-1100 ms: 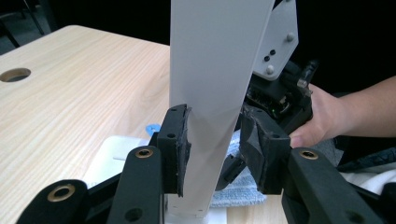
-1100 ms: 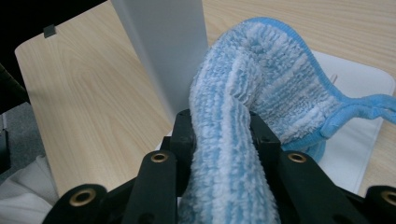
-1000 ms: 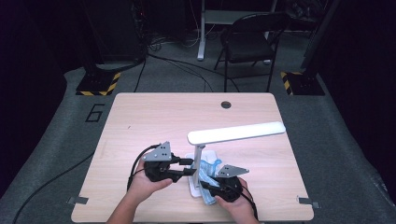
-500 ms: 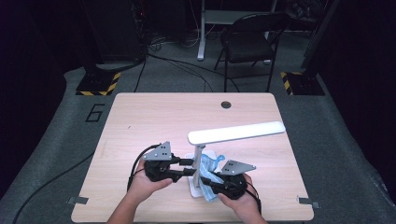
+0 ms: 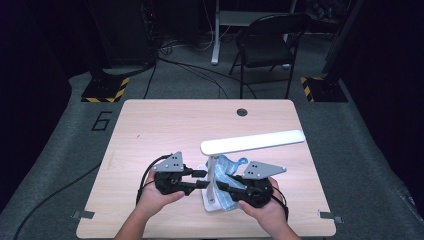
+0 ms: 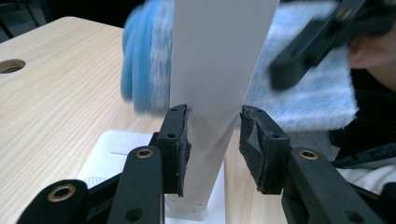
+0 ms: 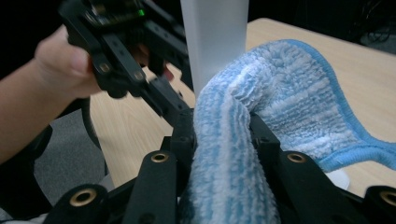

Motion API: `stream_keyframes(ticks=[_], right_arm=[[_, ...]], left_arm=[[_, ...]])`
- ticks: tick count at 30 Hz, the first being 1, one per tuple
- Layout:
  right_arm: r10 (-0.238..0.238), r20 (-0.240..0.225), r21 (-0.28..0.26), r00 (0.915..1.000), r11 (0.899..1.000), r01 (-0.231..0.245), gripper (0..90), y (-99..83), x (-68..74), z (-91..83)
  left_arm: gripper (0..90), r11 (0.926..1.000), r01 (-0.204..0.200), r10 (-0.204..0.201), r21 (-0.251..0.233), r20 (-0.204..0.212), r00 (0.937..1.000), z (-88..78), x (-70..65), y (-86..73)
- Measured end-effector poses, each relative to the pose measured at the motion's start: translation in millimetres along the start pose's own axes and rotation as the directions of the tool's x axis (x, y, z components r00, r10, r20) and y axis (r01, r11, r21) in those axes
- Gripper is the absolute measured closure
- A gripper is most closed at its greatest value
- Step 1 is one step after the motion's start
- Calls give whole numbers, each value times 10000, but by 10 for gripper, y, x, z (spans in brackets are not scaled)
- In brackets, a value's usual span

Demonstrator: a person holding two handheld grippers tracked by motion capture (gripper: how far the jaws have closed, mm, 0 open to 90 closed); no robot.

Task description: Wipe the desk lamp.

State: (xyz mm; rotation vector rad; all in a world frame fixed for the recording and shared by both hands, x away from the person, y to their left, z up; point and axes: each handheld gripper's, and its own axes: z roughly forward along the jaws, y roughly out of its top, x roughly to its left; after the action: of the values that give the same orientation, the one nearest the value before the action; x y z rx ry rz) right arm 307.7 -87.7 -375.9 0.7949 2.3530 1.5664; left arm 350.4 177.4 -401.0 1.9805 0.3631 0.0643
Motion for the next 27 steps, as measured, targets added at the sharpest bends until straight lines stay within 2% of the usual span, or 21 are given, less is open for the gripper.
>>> stream_keyframes(ticks=[4, 7, 10, 16, 17, 19, 20, 22, 23, 24, 27], right_arm=[[-105, 13, -192, 9999, 9998, 105, 690, 57, 16, -43], [-36, -86, -250, 10000, 9997, 34, 693, 4, 0, 0], [28, -228, -64, 9997, 10000, -29, 694, -70, -28, 63], [-156, -280, 763, 9995, 9969, 177, 695, -221, -60, 197], [26, -451, 890, 9990, 9960, 14, 695, -251, -62, 218], [125, -463, 1165, 9988, 9932, -71, 695, -327, -83, 283], [-10, -259, 1420, 9997, 9899, 47, 695, -382, -100, 329], [22, -168, 1736, 9999, 9848, 8, 695, -469, -102, 398], [-34, -160, 1789, 9999, 9838, 62, 695, -502, -108, 421], [81, -23, 1676, 10000, 9858, -76, 695, -521, -96, 434], [5, -99, 1785, 10000, 9839, 12, 695, -469, -91, 391]], left_arm=[[616, 10000, 13, -14, -43, -156, 9999, 7, -6, -1], [614, 10000, 7, -8, -34, -196, 9998, 6, -8, 1], [612, 10000, -8, 8, -30, -192, 9998, 4, -9, 4], [610, 10000, -15, 16, 50, -169, 9999, -4, -5, 7], [610, 10000, -13, 13, 47, -163, 9999, -3, -4, 7], [610, 10000, -4, 4, -8, -207, 9998, 2, -7, 5], [610, 10000, -8, 8, -5, -203, 9998, 2, -7, 5], [610, 10000, -26, 26, 8, -206, 9998, 1, -6, 5], [610, 10000, -38, 39, 67, -160, 9999, -5, -4, 7], [610, 10000, -25, 25, 10, -210, 9998, 0, -7, 5], [611, 10000, -29, 28, -19, -200, 9998, 3, -8, 4]])
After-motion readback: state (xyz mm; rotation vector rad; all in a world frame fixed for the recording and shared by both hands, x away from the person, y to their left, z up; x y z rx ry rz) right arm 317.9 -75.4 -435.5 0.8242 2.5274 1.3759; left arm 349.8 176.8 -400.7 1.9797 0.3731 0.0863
